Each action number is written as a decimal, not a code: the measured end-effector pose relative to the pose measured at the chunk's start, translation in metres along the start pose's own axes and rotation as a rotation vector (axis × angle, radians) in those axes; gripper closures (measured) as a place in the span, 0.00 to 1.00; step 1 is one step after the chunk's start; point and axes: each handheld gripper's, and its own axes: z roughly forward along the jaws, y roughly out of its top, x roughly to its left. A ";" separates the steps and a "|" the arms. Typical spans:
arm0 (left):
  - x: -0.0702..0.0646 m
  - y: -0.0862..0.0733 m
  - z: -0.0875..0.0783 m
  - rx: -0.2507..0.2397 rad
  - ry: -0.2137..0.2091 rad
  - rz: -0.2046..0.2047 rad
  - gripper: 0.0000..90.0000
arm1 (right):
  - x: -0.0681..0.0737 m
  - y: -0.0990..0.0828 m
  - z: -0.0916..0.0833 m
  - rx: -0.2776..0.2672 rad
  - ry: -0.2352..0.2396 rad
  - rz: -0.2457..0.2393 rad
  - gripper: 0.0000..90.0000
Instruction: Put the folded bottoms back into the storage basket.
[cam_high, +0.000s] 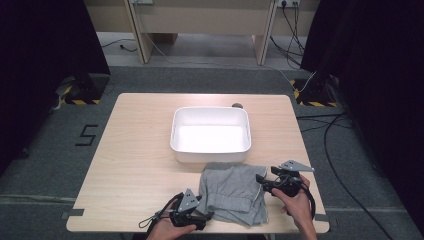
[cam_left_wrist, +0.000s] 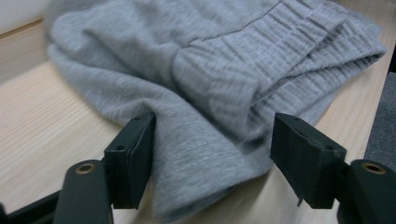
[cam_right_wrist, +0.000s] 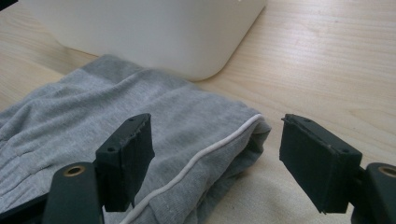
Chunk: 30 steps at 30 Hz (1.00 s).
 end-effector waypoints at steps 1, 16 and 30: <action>-0.001 0.002 0.002 0.002 -0.001 0.003 0.37 | 0.001 0.000 0.000 0.002 0.000 0.003 0.29; 0.006 0.010 0.003 0.021 -0.056 -0.046 0.76 | 0.004 0.000 0.005 0.011 0.014 -0.001 0.29; 0.011 -0.012 -0.025 0.010 -0.020 -0.041 0.77 | 0.019 -0.011 0.029 0.124 0.095 -0.003 0.28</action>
